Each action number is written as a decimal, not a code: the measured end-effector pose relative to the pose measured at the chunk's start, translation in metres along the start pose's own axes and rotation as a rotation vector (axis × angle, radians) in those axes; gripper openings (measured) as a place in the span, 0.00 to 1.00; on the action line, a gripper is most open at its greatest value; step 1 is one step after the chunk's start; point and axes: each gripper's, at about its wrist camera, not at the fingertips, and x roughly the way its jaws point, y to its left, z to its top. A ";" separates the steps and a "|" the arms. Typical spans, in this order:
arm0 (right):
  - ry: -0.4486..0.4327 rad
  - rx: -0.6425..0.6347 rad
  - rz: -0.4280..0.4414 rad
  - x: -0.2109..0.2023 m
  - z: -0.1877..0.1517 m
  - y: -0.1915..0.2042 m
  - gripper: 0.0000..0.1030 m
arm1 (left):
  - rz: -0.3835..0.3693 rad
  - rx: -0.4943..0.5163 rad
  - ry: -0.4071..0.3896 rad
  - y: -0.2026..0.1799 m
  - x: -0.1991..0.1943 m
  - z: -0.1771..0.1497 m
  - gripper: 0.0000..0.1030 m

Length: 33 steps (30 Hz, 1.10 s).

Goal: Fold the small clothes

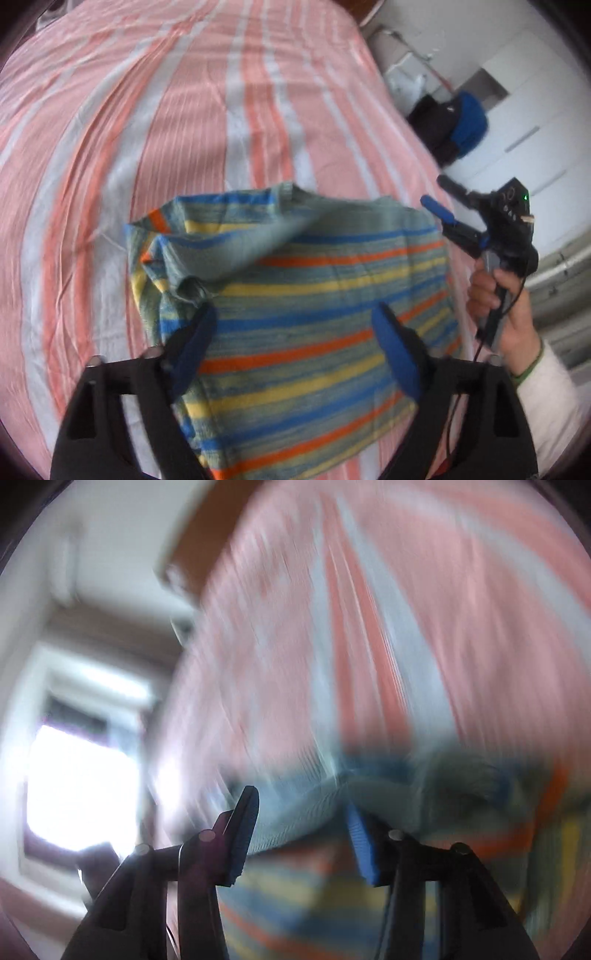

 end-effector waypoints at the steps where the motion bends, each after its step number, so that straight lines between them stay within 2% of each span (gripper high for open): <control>1: -0.015 -0.018 0.015 -0.006 -0.001 0.006 0.51 | -0.003 0.034 0.004 -0.002 0.001 -0.003 0.92; 3: 0.040 -0.109 -0.003 -0.017 -0.010 0.021 0.56 | 0.015 0.059 0.033 0.001 0.013 -0.004 0.92; 5: 0.108 -0.191 -0.018 -0.025 -0.026 0.031 0.56 | 0.045 0.003 0.049 0.012 0.031 0.000 0.89; 7: 0.197 -0.212 -0.033 -0.034 -0.049 0.030 0.56 | 0.077 -0.065 0.008 0.026 0.036 0.010 0.81; 9: 0.300 -0.223 -0.040 -0.045 -0.079 0.021 0.56 | 0.085 -0.141 -0.033 0.041 0.026 0.005 0.80; 10: 0.350 -0.234 -0.048 -0.051 -0.093 0.015 0.56 | 0.122 -0.152 -0.042 0.045 0.020 0.002 0.80; 11: 0.415 -0.260 -0.084 -0.058 -0.111 0.007 0.56 | 0.211 -0.137 -0.053 0.044 0.009 -0.005 0.79; 12: 0.456 -0.294 -0.145 -0.066 -0.127 0.000 0.56 | 0.283 -0.104 -0.080 0.041 -0.004 -0.013 0.79; 13: 0.465 -0.346 -0.219 -0.080 -0.143 -0.006 0.54 | 0.312 -0.075 -0.111 0.033 -0.016 -0.021 0.79; 14: 0.444 -0.387 -0.268 -0.093 -0.151 -0.006 0.50 | 0.314 -0.046 -0.138 0.025 -0.029 -0.030 0.80; 15: 0.416 -0.416 -0.287 -0.106 -0.157 -0.001 0.50 | 0.288 -0.005 -0.162 0.009 -0.041 -0.045 0.81; 17: 0.352 -0.475 -0.271 -0.131 -0.169 0.019 0.51 | 0.242 0.058 -0.170 -0.017 -0.045 -0.068 0.88; 19: 0.299 -0.523 -0.232 -0.139 -0.178 0.040 0.51 | 0.241 0.112 -0.146 -0.039 -0.033 -0.093 0.92; 22: 0.277 -0.498 -0.162 -0.126 -0.180 0.042 0.53 | 0.314 0.116 -0.054 -0.046 0.001 -0.122 0.92; 24: 0.310 -0.461 -0.205 -0.115 -0.181 0.024 0.53 | 0.380 0.057 -0.030 -0.038 0.007 -0.142 0.88; 25: 0.333 -0.453 -0.256 -0.111 -0.186 0.012 0.53 | 0.395 0.039 -0.045 -0.036 -0.001 -0.151 0.88; 27: 0.315 -0.457 -0.287 -0.125 -0.193 0.001 0.45 | 0.416 0.018 -0.085 -0.040 -0.015 -0.164 0.88; 32: 0.212 -0.465 -0.353 -0.184 -0.213 -0.001 0.47 | 0.471 0.062 -0.165 -0.064 -0.033 -0.181 0.90; 33: 0.193 -0.469 -0.362 -0.191 -0.216 -0.001 0.50 | 0.476 0.068 -0.169 -0.069 -0.034 -0.183 0.90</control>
